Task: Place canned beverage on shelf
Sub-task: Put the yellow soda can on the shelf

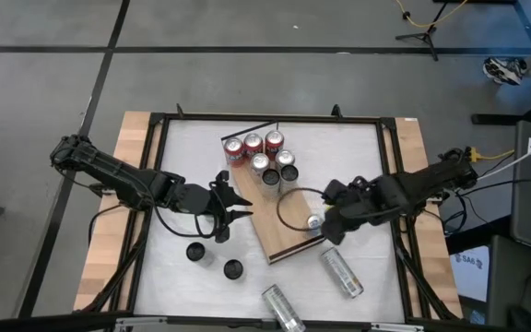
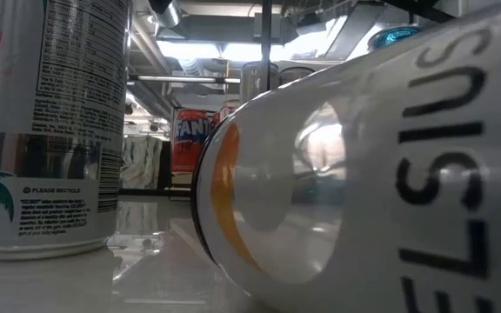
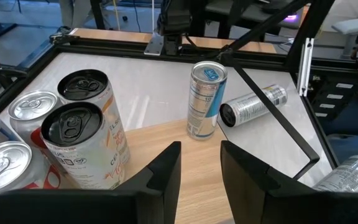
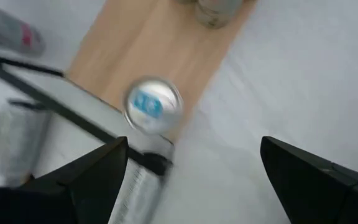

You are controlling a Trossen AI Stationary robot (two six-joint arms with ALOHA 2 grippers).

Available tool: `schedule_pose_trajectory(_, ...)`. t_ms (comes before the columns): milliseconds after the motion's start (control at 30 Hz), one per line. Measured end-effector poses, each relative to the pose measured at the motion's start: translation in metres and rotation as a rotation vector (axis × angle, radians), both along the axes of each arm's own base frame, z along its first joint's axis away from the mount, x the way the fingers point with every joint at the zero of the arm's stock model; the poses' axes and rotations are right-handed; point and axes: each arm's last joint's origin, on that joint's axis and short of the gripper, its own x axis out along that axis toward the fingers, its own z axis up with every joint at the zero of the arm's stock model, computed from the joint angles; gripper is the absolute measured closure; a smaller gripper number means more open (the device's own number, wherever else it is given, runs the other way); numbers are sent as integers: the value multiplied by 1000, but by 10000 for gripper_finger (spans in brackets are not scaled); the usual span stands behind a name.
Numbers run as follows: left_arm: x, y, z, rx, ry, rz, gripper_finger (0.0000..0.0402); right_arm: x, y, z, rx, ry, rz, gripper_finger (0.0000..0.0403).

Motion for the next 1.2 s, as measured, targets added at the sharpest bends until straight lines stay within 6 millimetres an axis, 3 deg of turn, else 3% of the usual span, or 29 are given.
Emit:
schedule_pose_trajectory(300,0,0,0,0,0,0,298,-35,25,20,-74,-74,89,40)
schedule_pose_trajectory(500,0,0,0,0,1,1,298,-61,45,17,-73,-127,60,40)
schedule_pose_trajectory(833,0,0,0,-1,1,1,298,-88,83,-30,-54,-82,35,40)
schedule_pose_trajectory(1200,0,0,0,-1,0,1,298,-85,108,-95,99,-86,61,40)
